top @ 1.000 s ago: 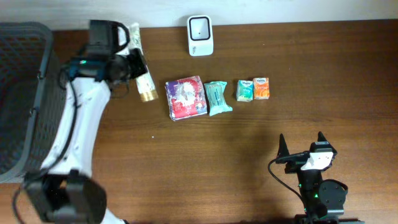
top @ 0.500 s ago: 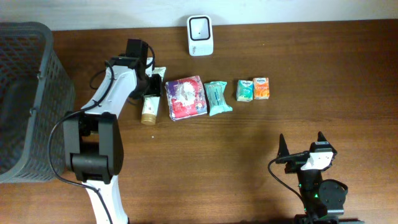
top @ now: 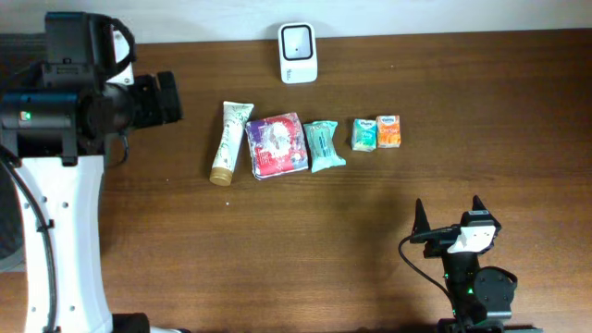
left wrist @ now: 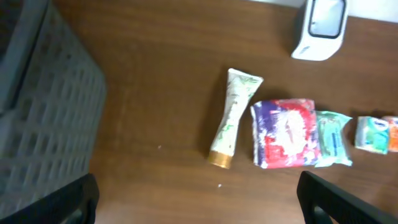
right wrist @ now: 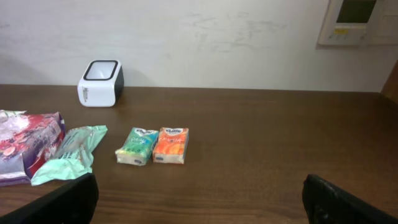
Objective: Scan the item barcode
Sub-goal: 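Move the right gripper forward toward the orange tissue pack, then grasp the orange tissue pack with the right gripper and lift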
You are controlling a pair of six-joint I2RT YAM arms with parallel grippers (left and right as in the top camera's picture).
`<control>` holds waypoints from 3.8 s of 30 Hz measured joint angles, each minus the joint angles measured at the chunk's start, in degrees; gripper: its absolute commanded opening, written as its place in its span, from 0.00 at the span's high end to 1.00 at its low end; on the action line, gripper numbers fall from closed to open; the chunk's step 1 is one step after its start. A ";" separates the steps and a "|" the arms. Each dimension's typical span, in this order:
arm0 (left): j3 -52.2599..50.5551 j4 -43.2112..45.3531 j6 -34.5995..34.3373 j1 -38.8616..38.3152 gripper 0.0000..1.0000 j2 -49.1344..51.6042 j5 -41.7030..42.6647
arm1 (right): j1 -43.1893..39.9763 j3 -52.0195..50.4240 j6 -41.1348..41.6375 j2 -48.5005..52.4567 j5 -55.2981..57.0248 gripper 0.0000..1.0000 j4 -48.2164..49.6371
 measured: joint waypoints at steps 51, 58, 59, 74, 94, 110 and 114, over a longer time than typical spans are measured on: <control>-0.02 5.90 -5.42 9.09 0.01 0.00 -1.18 | 0.00 23.69 5.68 19.54 -21.03 0.01 29.44; -0.04 5.84 -5.42 9.09 0.01 0.02 -1.22 | -0.02 59.58 1.53 50.71 -24.61 0.01 -17.25; -0.04 5.86 -5.42 9.09 0.01 0.02 -1.20 | 0.00 64.19 0.87 55.52 -25.11 0.01 -22.32; -0.04 5.90 -5.42 9.09 0.01 0.02 -1.22 | -1.03 77.40 17.94 89.48 -27.71 0.05 -40.02; -0.04 5.95 -5.42 9.09 0.01 0.02 -1.22 | -1.20 107.67 8.92 121.13 -10.05 0.19 -56.52; -0.04 5.95 -5.42 9.09 0.01 0.02 -1.22 | -1.20 105.77 6.75 133.00 -16.13 0.84 -52.19; -0.04 5.92 -5.42 9.09 0.01 0.02 -1.22 | -1.38 105.68 6.80 133.11 -21.53 0.96 -54.27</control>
